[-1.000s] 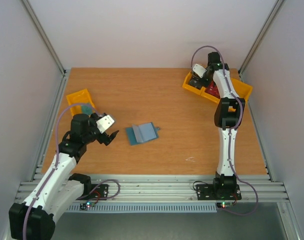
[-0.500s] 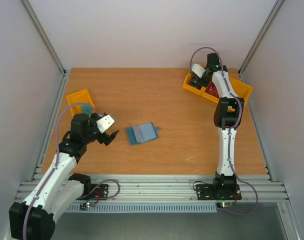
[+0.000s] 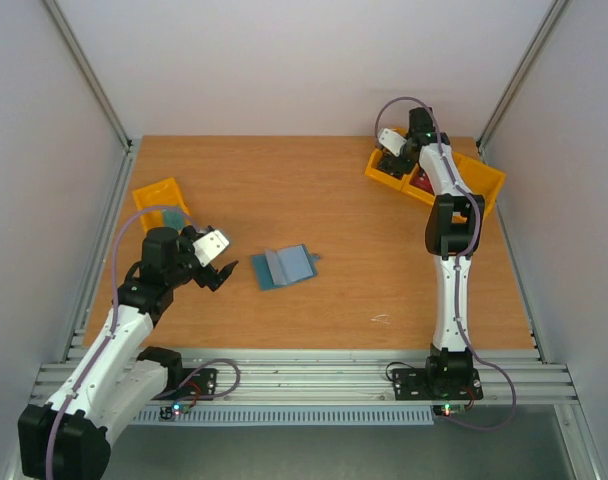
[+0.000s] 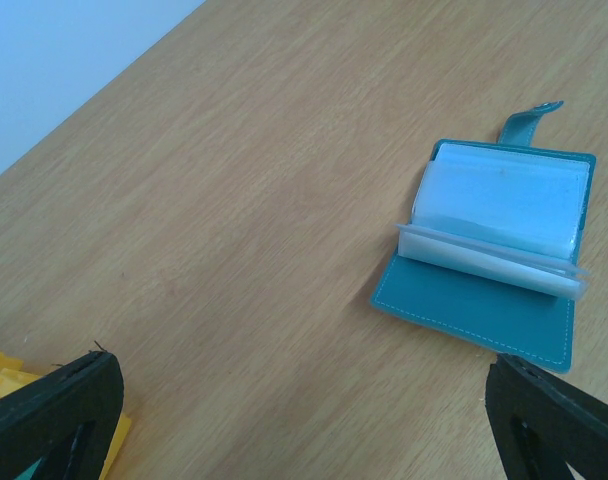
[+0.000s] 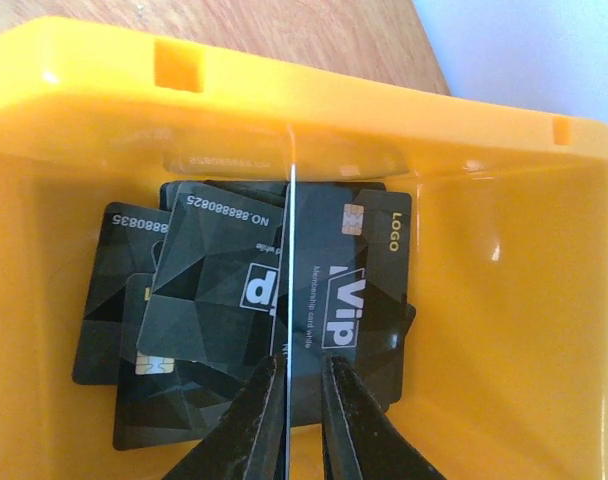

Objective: Take the credit cards out of the card holder

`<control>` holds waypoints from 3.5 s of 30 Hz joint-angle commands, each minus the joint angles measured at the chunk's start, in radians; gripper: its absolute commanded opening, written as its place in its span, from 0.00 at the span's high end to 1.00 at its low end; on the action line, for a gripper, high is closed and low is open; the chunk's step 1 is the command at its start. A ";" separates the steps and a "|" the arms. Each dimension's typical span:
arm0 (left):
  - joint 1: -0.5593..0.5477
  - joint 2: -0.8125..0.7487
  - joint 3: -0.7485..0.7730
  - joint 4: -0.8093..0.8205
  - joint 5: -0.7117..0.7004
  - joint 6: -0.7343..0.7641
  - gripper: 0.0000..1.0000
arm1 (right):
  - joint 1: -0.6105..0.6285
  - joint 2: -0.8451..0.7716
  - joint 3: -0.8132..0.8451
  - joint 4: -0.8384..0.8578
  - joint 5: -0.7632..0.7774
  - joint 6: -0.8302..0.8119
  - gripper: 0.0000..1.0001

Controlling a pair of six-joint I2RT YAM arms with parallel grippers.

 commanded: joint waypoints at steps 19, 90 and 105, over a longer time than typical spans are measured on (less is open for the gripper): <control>0.005 0.001 0.006 0.030 0.008 0.008 0.01 | -0.001 0.005 0.000 0.329 0.315 0.056 0.50; 0.171 -0.067 -0.438 0.773 -0.641 -0.761 0.01 | 0.006 -0.945 -2.076 1.858 0.134 1.041 0.01; 0.174 0.351 -0.345 1.108 -0.732 -0.768 0.01 | -0.001 -0.958 -1.972 1.628 0.054 1.038 0.02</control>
